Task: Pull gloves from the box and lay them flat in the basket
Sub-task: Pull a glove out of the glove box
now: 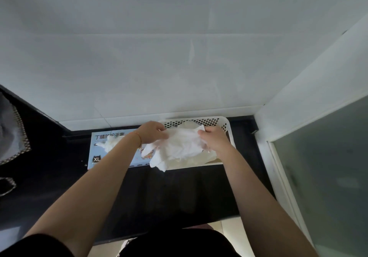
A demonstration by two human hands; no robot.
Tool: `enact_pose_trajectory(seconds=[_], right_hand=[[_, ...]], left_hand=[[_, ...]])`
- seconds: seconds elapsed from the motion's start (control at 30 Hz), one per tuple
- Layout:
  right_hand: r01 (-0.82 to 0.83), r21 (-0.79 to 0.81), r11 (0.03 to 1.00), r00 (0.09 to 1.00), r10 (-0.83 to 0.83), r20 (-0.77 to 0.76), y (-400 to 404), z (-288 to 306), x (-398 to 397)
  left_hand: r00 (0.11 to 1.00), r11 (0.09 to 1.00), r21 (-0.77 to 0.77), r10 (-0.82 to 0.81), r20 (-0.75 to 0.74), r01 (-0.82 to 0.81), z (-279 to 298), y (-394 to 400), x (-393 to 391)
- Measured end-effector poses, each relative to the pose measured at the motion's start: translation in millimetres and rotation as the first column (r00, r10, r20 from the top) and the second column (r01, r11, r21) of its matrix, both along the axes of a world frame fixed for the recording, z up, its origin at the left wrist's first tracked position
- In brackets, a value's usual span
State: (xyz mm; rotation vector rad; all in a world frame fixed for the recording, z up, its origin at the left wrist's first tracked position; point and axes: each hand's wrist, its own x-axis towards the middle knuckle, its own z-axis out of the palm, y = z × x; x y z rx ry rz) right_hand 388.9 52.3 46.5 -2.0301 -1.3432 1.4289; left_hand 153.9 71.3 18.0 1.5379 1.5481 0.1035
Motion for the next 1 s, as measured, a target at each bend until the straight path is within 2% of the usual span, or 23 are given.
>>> enact_pose_trajectory(seconds=[0.17, 0.3, 0.4, 0.47, 0.53, 0.6, 0.67, 0.8, 1.0], right_hand=[[0.052, 0.004, 0.999, 0.998, -0.052, 0.033, 11, -24, 35], [-0.003, 0.078, 0.997, 0.992, -0.007, 0.123, 20, -38, 54], [-0.061, 0.088, 0.994, 0.977, 0.042, 0.211, 23, -48, 61], [-0.08, 0.097, 0.992, 0.968, 0.054, 0.245, 25, -52, 63], [-0.102, 0.11, 0.989, 0.961, 0.07, 0.266, 26, -53, 63], [-0.115, 0.12, 0.986, 0.958, 0.079, 0.274, 28, -54, 64], [-0.13, 0.138, 0.982, 0.95, 0.084, 0.3, 29, -55, 66], [-0.13, 0.167, 0.977, 0.935, 0.064, 0.35, 32, -57, 71], [-0.199, 0.203, 0.959, 0.895, 0.093, 0.437, 30, -57, 67]], left_hand=[[0.986, 0.994, 0.075, -0.068, -0.152, 0.08, -13, 26, 34], [0.939, 0.971, 0.236, 0.054, -0.339, 0.029, -18, 25, 57], [0.916, 0.854, 0.512, 0.13, -0.381, 0.091, -22, 9, 78], [0.935, 0.787, 0.588, 0.041, -0.353, 0.187, -27, -10, 96], [0.907, 0.815, 0.478, -0.131, -0.399, 0.328, -36, -27, 112], [0.846, 0.849, 0.333, -0.219, -0.486, 0.411, -50, -37, 118], [0.825, 0.881, 0.276, -0.194, -0.53, 0.385, -62, -40, 115], [0.814, 0.905, 0.259, -0.142, -0.563, 0.337, -73, -40, 103], [0.801, 0.914, 0.207, -0.176, -0.573, 0.349, -70, -36, 101]])
